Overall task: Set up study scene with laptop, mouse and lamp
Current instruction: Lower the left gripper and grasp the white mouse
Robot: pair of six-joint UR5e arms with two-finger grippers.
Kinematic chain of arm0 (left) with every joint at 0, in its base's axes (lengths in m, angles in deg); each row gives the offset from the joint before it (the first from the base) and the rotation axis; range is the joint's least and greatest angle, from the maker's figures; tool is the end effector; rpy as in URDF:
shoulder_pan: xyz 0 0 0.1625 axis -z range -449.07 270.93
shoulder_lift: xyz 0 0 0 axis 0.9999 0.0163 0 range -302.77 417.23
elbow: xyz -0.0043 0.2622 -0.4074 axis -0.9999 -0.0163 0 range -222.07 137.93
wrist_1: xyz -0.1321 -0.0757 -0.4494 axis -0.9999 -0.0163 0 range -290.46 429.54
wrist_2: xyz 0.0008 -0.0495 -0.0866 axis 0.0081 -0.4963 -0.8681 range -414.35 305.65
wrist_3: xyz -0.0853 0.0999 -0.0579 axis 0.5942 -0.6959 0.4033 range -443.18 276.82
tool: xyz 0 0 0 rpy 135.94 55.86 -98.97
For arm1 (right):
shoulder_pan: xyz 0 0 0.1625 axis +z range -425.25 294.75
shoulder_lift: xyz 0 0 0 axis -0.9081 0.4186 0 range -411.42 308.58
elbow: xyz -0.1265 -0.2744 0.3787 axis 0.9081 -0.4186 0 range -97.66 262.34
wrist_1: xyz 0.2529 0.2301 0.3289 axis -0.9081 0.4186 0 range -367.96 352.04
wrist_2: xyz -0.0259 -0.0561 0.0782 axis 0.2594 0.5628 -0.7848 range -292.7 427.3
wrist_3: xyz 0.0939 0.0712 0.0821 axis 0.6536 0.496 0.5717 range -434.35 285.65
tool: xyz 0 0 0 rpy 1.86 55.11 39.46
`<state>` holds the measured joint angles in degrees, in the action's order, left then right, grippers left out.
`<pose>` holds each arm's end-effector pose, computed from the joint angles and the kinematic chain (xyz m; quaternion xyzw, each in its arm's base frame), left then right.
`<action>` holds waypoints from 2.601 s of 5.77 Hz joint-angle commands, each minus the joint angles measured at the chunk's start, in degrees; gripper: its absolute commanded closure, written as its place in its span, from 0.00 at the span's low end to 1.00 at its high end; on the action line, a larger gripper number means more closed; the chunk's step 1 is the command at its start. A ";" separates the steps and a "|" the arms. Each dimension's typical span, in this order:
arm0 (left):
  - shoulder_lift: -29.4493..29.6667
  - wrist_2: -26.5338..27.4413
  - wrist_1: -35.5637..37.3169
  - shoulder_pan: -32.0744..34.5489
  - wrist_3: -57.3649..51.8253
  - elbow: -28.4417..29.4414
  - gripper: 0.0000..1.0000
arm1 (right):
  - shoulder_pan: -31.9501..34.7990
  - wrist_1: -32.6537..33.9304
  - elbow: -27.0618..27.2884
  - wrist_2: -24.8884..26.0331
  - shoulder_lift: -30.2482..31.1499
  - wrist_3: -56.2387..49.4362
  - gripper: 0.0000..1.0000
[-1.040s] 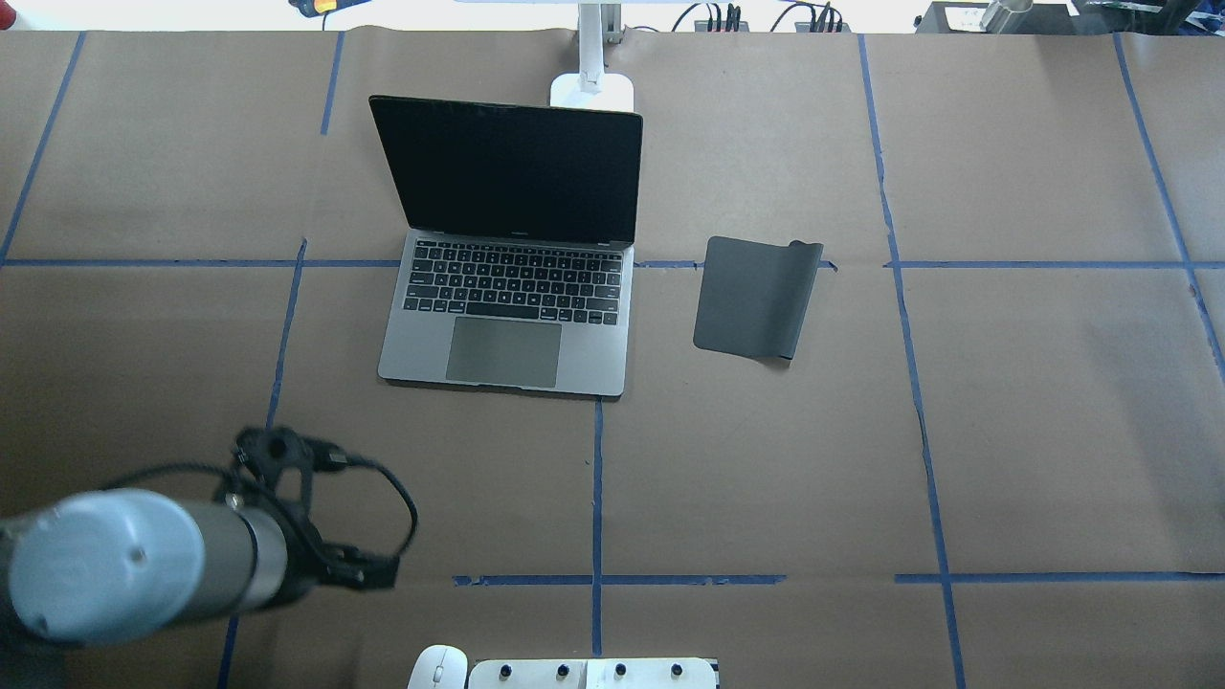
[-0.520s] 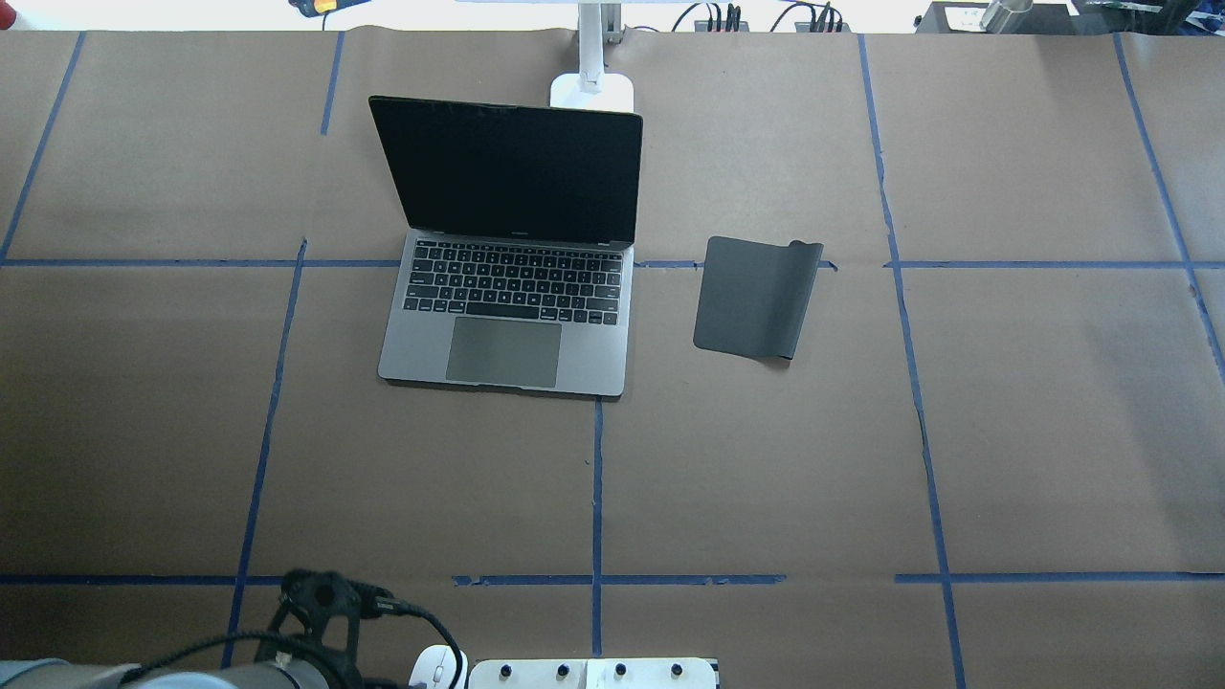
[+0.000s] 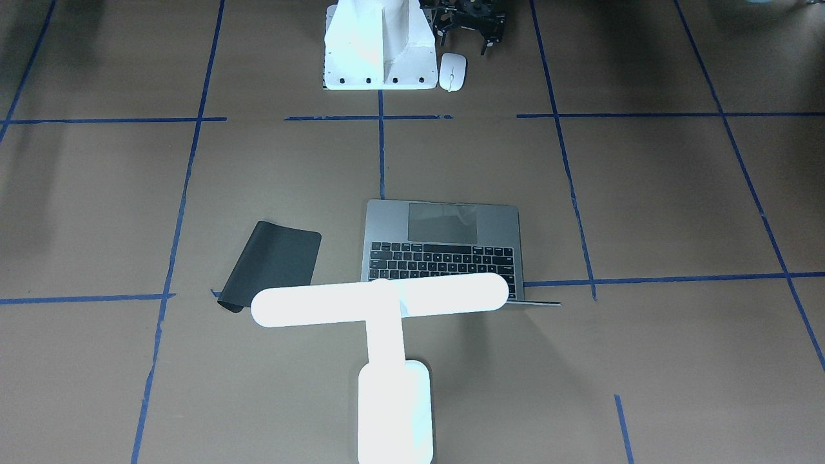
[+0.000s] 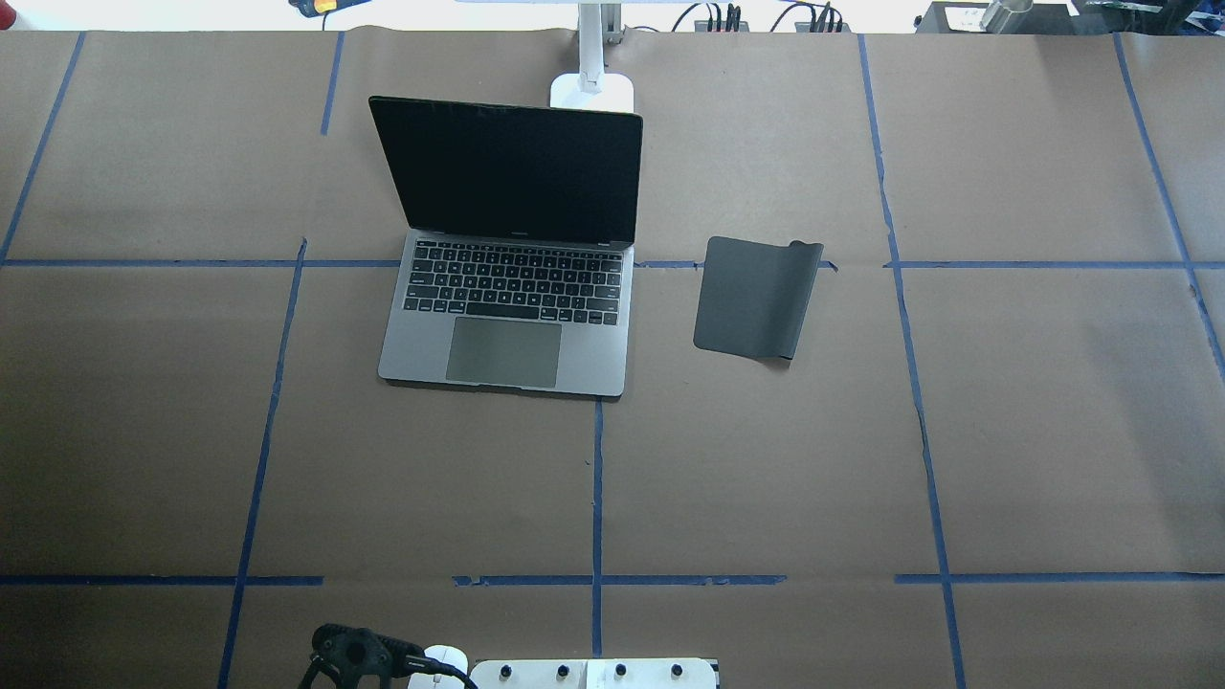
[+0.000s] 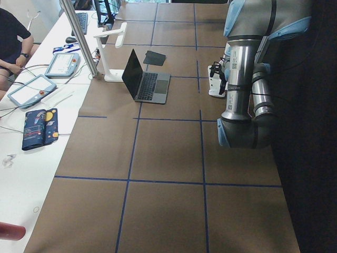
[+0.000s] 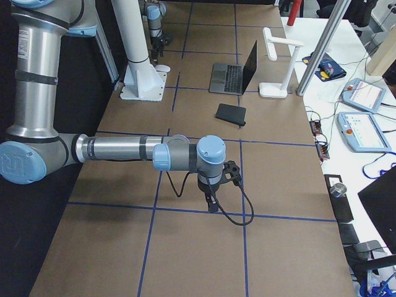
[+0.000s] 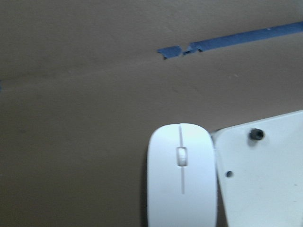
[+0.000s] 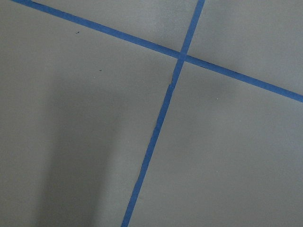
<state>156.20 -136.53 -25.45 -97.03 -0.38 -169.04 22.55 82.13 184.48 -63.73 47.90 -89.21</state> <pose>0.5812 -0.0731 0.3260 0.0587 0.4293 0.0898 0.8968 0.0206 -0.4822 0.7215 0.0609 -0.3457 -0.1472 0.9247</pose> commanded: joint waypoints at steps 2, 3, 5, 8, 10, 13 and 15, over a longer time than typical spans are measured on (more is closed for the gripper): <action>3.67 4.30 0.06 0.05 2.81 5.41 0.00 | 0.00 0.00 0.25 -0.63 0.09 0.00 0.00; 3.69 4.30 0.06 0.14 2.81 5.95 0.00 | 0.00 0.00 0.07 -0.64 0.09 0.00 0.00; 3.60 3.95 0.23 0.14 2.28 6.13 0.00 | 0.00 0.00 0.07 -0.64 0.09 0.00 0.00; 3.60 3.86 0.59 0.31 2.28 6.56 0.06 | 0.00 0.00 -0.02 -0.64 0.09 0.00 0.00; 3.60 3.78 0.59 0.31 2.19 6.57 0.12 | 0.00 0.00 -0.02 -0.64 0.09 0.00 0.00; 3.68 3.60 0.68 0.23 2.19 6.74 0.15 | 0.00 0.00 0.07 -0.72 0.18 0.00 0.00; 3.69 3.51 0.68 0.14 2.19 6.92 0.15 | 0.00 0.00 0.25 -0.72 0.53 0.00 0.00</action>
<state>159.87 -132.95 -24.78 -96.86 1.81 -162.20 22.55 82.13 184.68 -64.45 48.35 -89.20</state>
